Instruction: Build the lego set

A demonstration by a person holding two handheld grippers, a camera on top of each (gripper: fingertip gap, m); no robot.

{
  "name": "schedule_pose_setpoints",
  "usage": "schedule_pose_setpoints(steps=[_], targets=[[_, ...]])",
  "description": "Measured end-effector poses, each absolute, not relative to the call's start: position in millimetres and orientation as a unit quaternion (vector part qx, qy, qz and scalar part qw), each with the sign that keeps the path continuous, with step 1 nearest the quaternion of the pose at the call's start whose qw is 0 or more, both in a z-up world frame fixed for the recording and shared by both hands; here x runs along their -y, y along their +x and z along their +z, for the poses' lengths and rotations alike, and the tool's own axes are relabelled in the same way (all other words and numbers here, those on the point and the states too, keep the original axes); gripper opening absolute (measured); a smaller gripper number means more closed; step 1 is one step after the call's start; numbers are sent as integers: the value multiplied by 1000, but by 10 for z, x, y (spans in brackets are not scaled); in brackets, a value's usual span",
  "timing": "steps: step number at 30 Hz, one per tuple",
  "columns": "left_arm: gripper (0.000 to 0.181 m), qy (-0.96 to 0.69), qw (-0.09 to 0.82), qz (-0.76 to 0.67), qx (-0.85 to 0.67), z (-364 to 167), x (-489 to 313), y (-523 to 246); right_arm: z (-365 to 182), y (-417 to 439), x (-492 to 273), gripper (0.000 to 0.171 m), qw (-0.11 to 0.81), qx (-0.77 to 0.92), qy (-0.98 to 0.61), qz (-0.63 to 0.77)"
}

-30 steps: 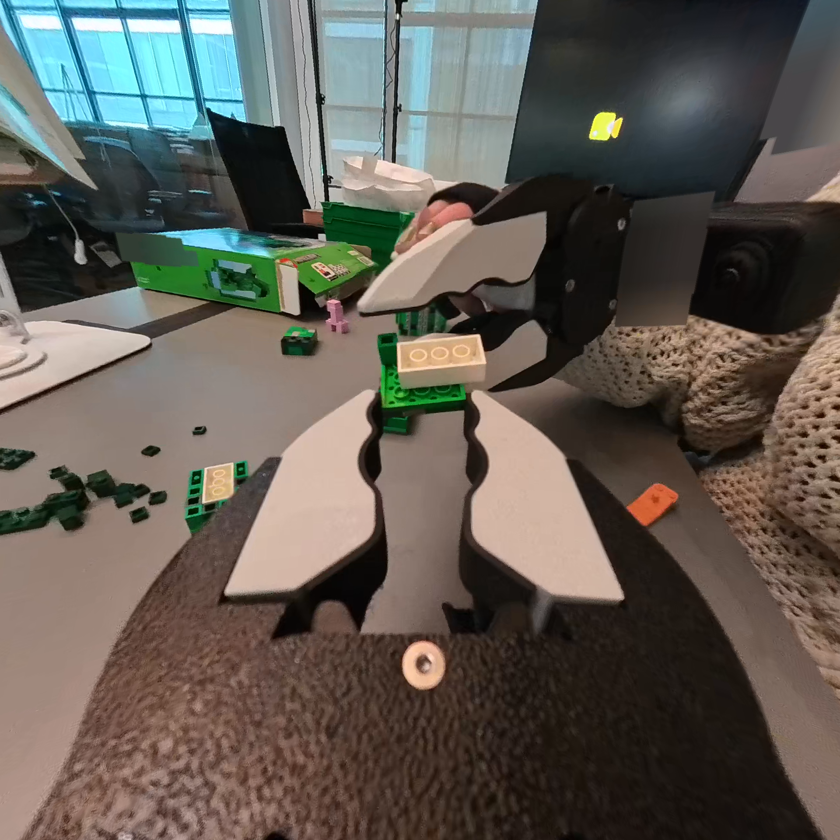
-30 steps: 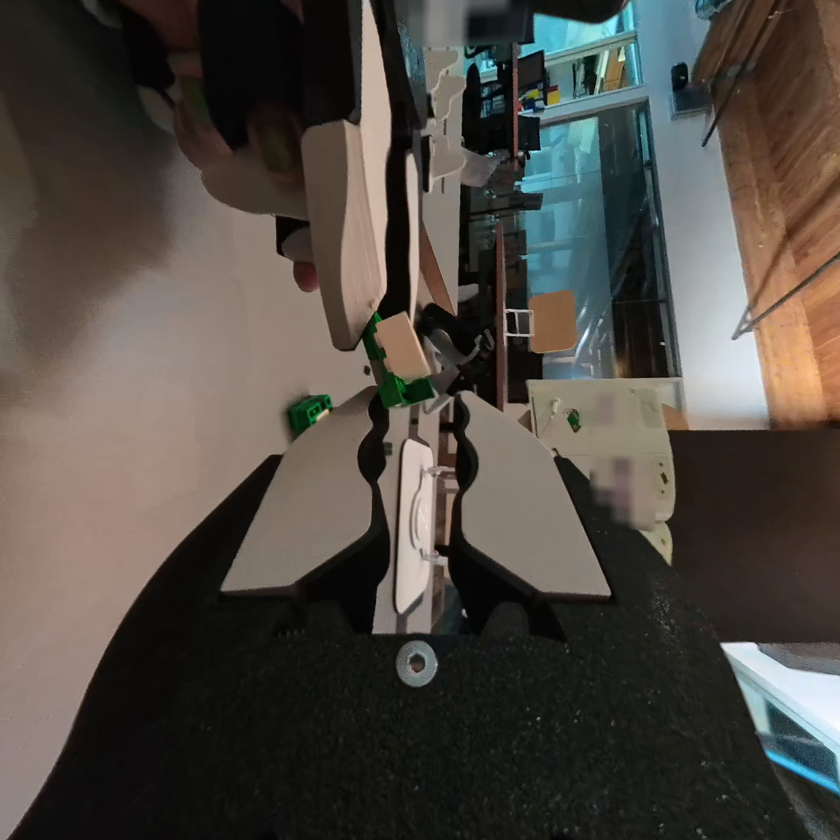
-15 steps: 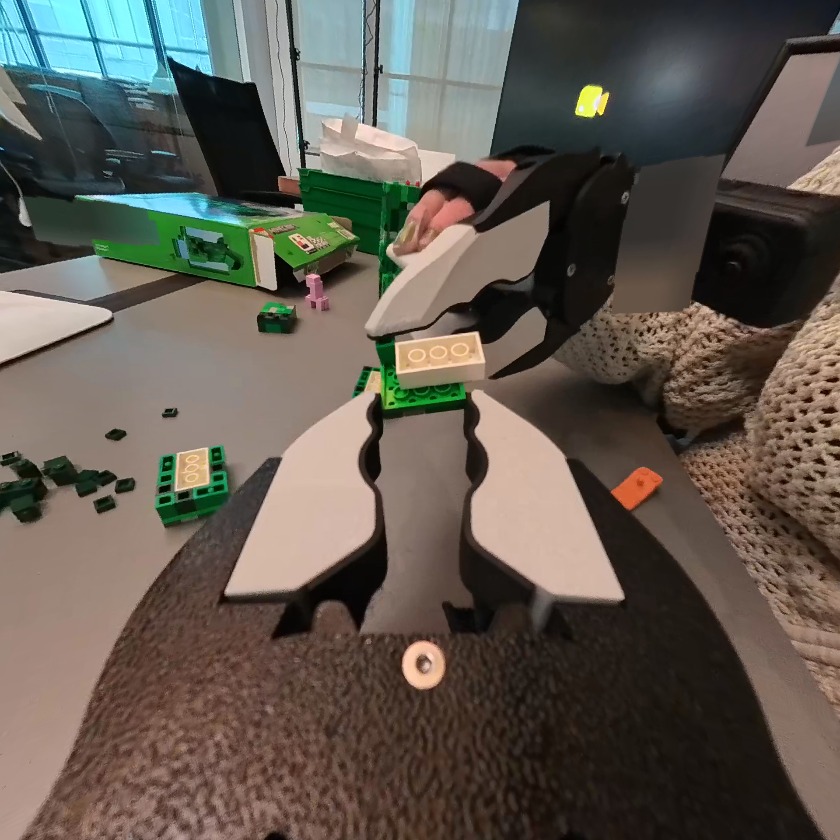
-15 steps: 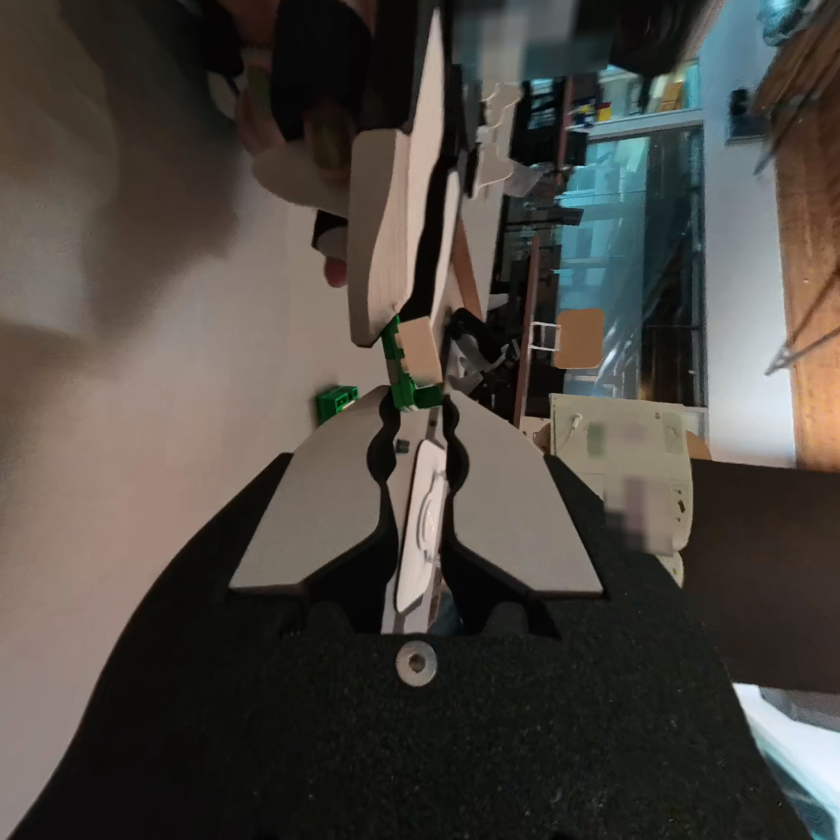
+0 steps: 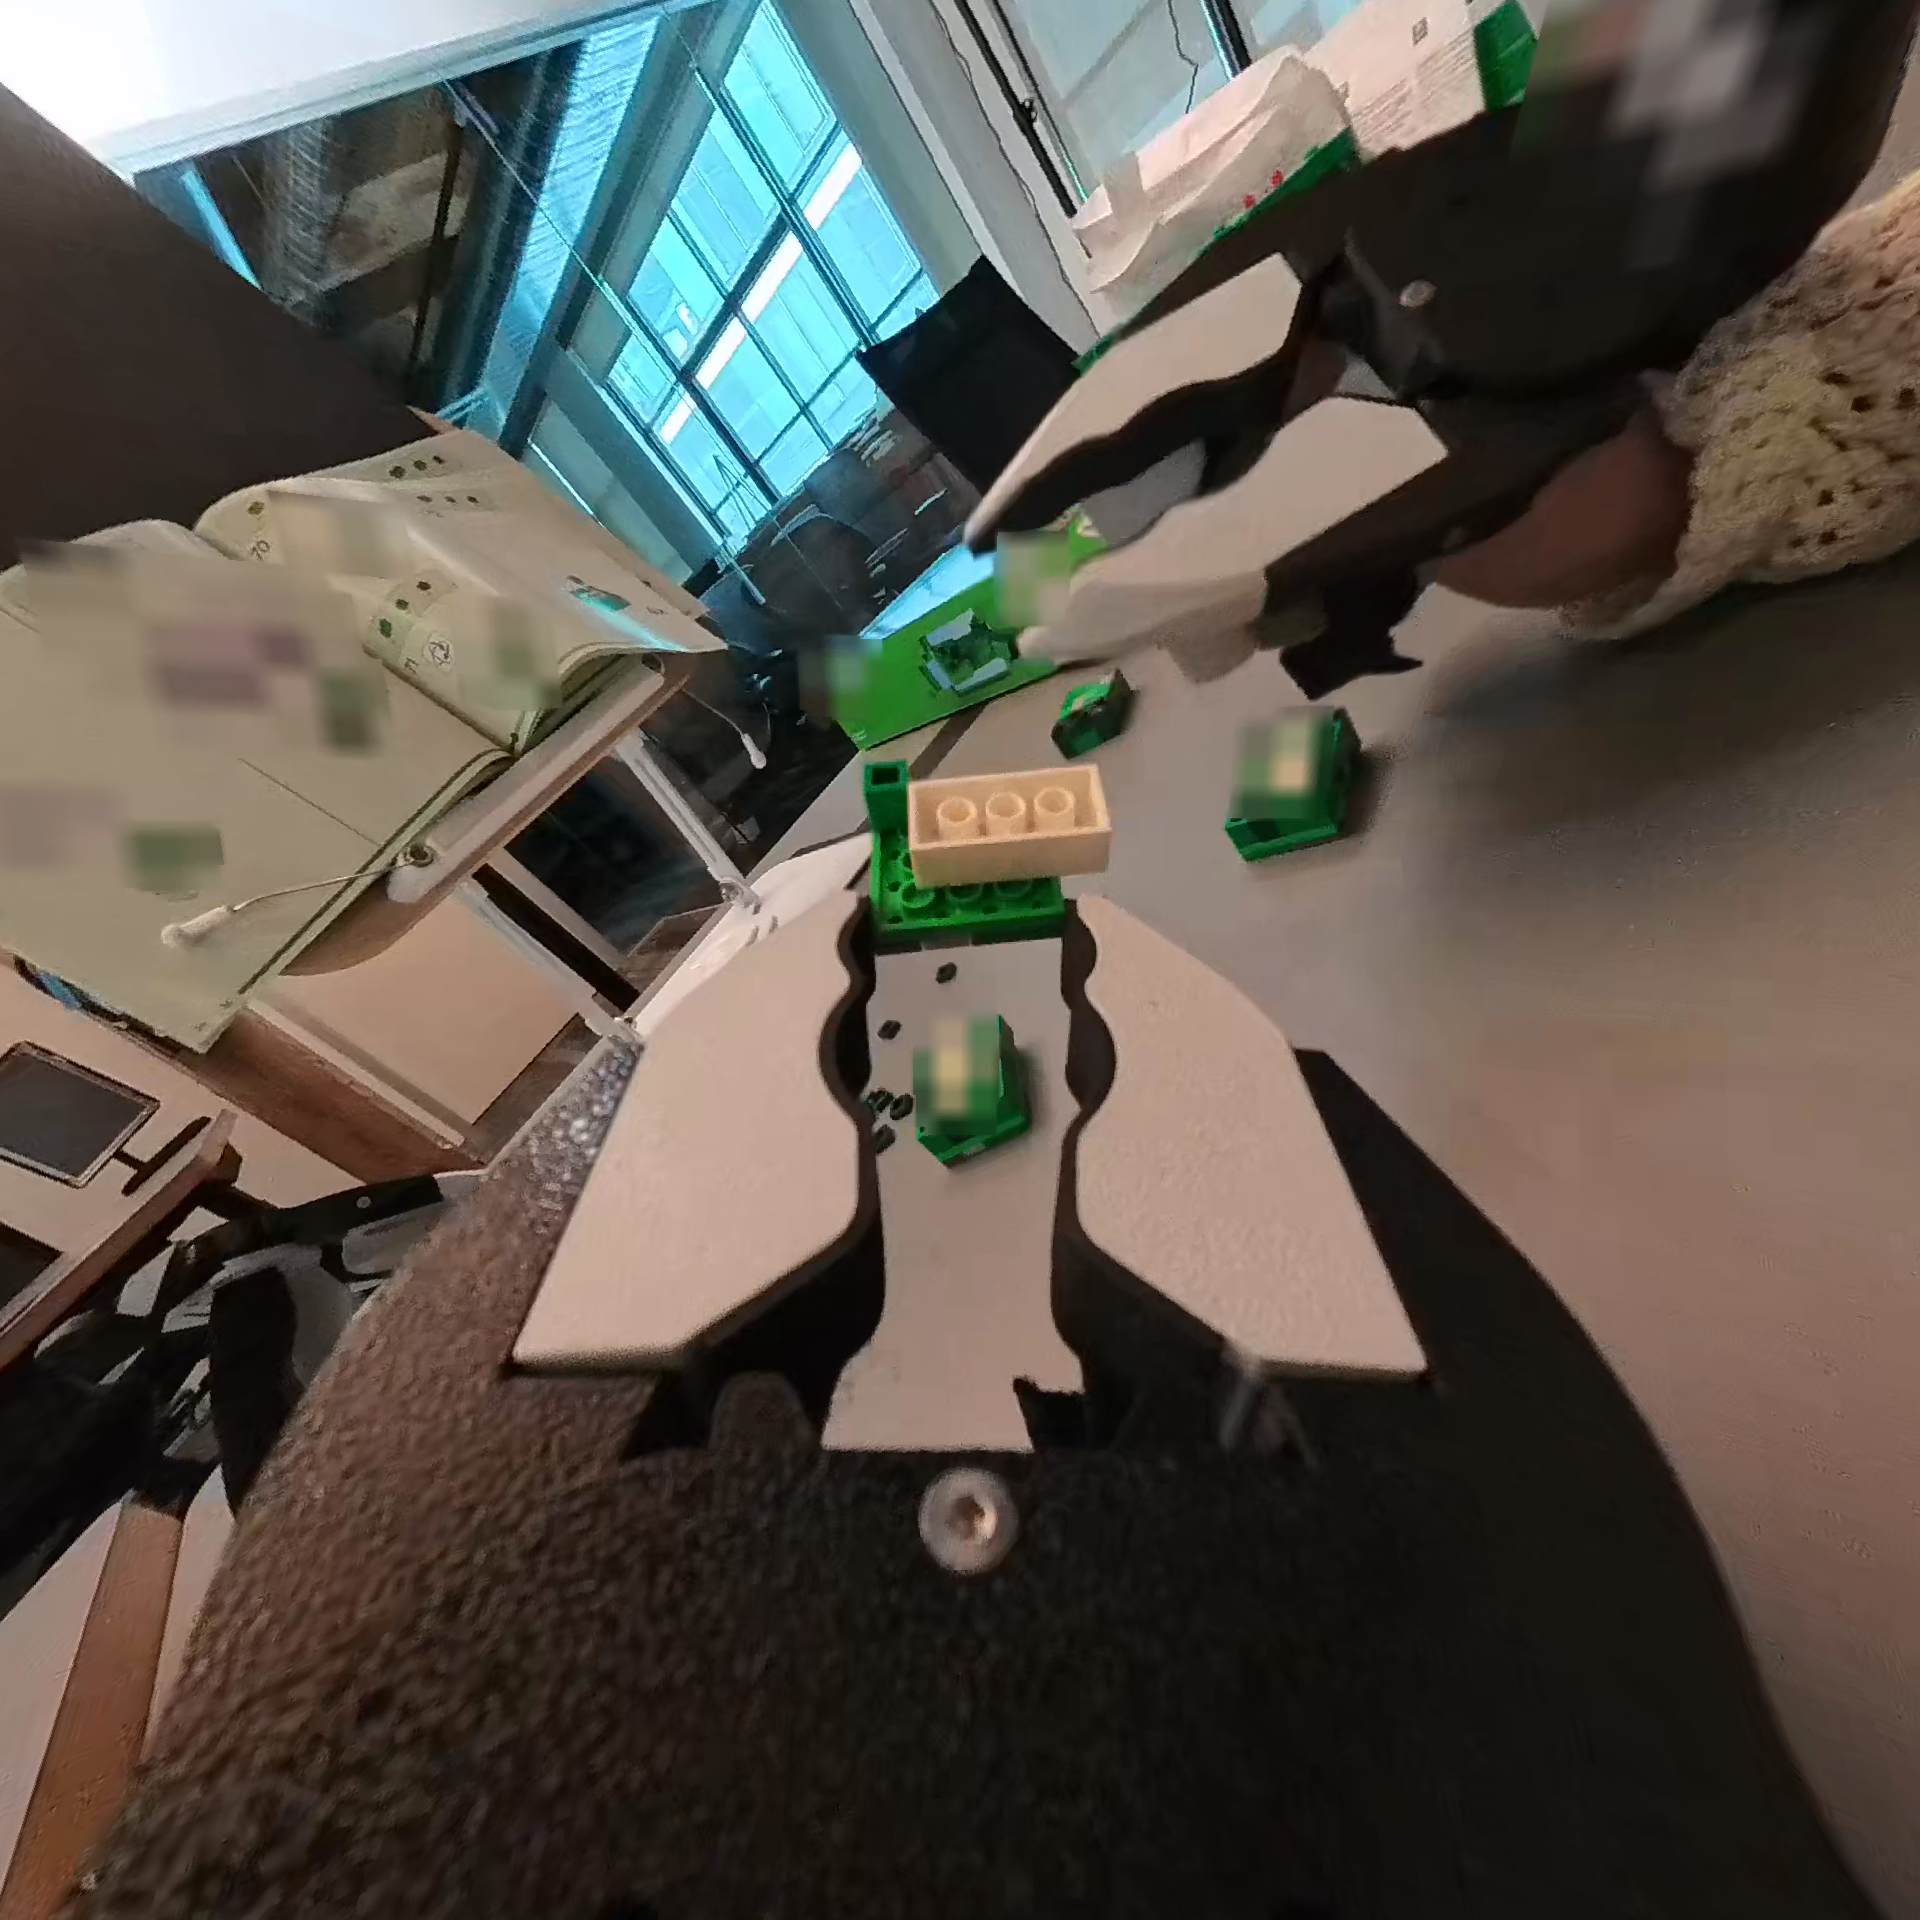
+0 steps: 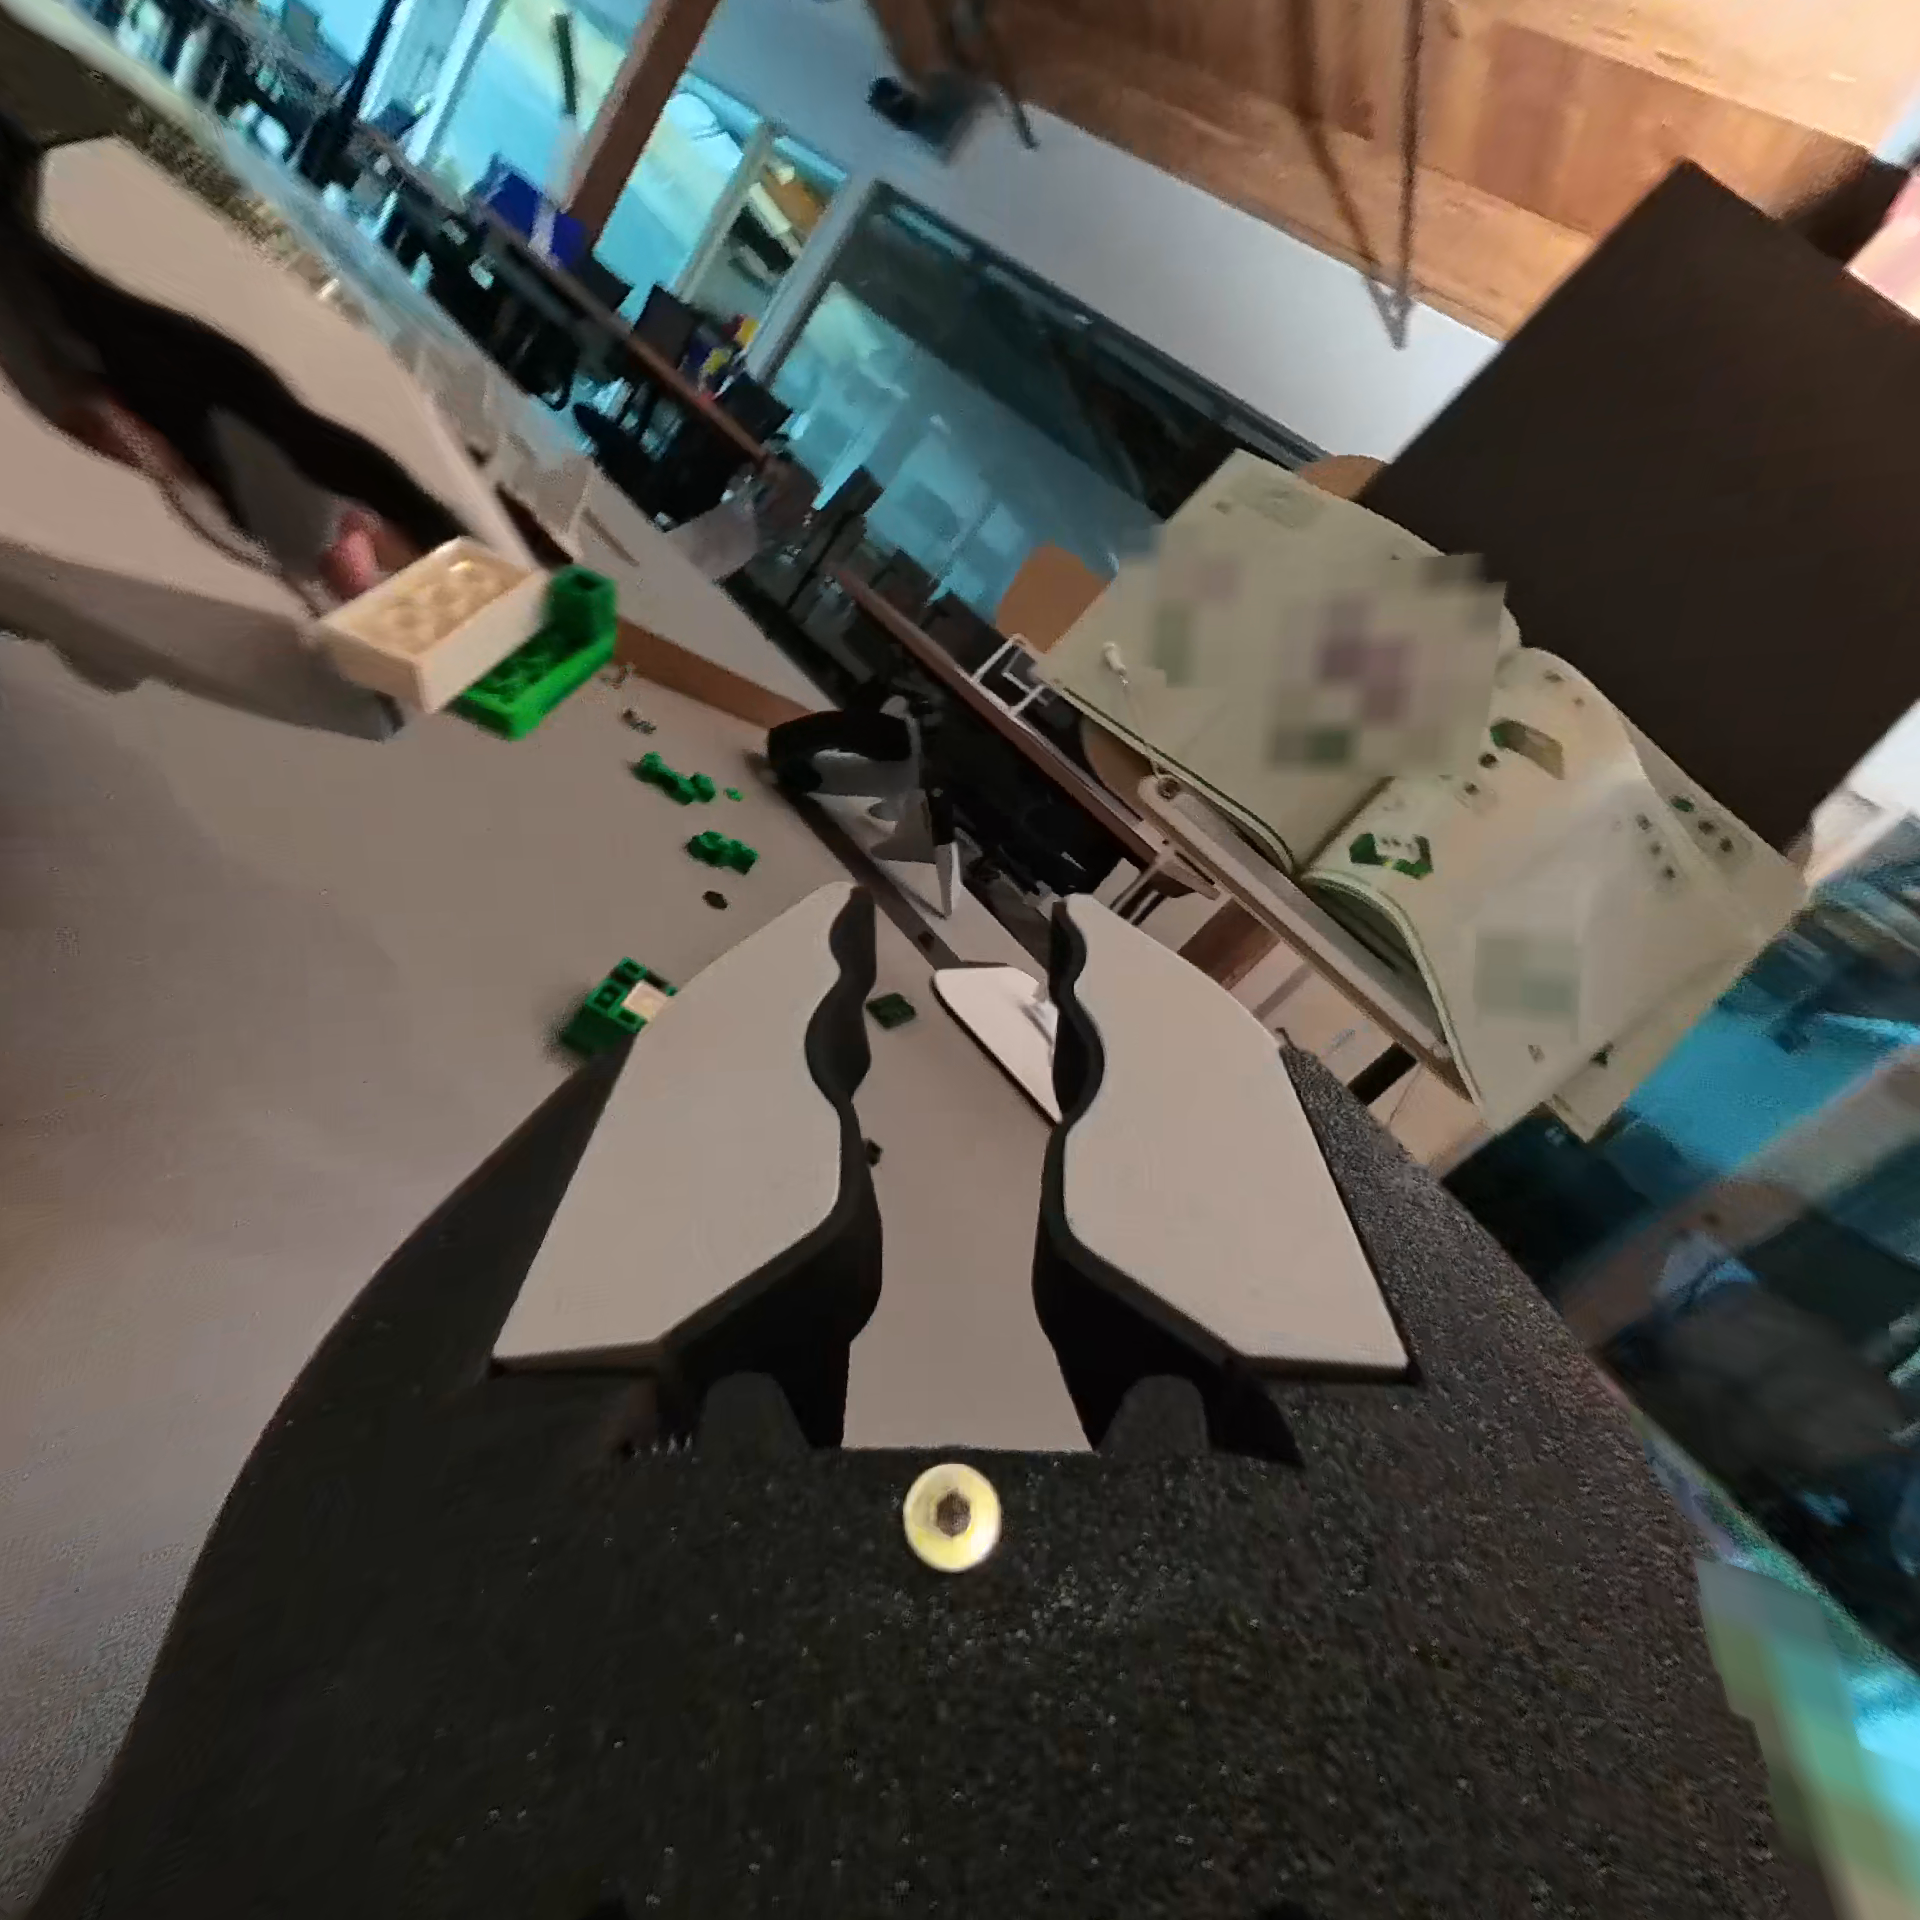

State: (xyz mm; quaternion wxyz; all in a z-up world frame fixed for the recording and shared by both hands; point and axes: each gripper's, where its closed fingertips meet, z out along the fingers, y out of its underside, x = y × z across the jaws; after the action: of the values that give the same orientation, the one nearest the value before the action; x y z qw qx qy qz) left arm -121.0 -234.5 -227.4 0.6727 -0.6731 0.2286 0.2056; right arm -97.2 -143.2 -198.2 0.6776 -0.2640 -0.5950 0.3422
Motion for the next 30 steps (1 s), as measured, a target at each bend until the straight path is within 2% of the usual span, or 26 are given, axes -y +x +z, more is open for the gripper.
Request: schedule_pose_setpoints(steps=[6, 12, 30], targets=[[34, -718, 629, 84, -284, -2547, 2351, -1026, -1977, -916, 1074, 27, 670, 525, -346, 395], [34, -744, 598, 21, -299, -2703, 2387, -1033, -1984, -929, 944, 25, 661, 508, -367, 412], [34, -762, 574, 25, -298, -2782, 2372, -1058, -2010, -951, 936, 18, 658, 516, -360, 414]])
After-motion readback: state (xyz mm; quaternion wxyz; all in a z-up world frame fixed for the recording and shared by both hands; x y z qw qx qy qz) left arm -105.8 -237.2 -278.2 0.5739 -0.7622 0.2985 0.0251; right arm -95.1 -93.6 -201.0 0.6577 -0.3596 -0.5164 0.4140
